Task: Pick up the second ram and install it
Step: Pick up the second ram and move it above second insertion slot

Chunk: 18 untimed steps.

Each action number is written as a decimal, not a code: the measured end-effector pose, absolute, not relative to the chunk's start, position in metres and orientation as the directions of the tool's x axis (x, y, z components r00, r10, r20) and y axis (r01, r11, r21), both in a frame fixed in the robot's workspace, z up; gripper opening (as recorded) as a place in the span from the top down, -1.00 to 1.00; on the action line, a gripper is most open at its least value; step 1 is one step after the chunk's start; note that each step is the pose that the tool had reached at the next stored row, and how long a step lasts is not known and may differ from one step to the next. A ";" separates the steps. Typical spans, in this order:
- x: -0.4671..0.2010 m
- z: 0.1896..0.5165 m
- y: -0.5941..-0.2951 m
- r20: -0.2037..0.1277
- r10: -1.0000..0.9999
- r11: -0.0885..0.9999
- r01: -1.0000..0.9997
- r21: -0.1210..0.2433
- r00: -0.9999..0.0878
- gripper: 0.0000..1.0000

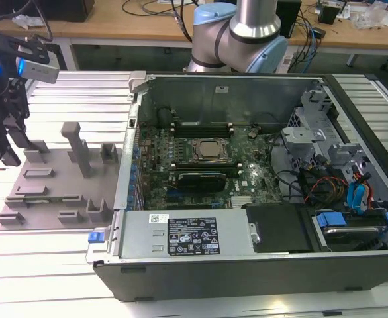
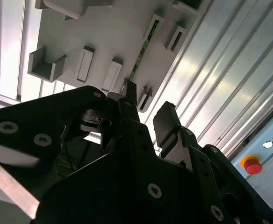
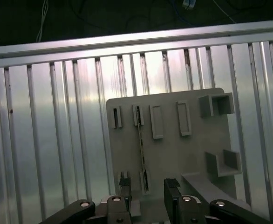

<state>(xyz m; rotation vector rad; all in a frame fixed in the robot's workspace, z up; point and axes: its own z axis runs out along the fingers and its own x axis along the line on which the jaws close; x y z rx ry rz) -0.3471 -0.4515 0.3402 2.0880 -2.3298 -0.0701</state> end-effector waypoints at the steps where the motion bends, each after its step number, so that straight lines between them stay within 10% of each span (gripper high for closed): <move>1: -0.347 0.339 -0.452 -0.021 -0.994 0.109 -0.993 0.041 -0.110 0.19; 18: -0.347 0.324 -0.452 -0.021 -0.994 0.109 -0.993 0.042 -0.110 0.19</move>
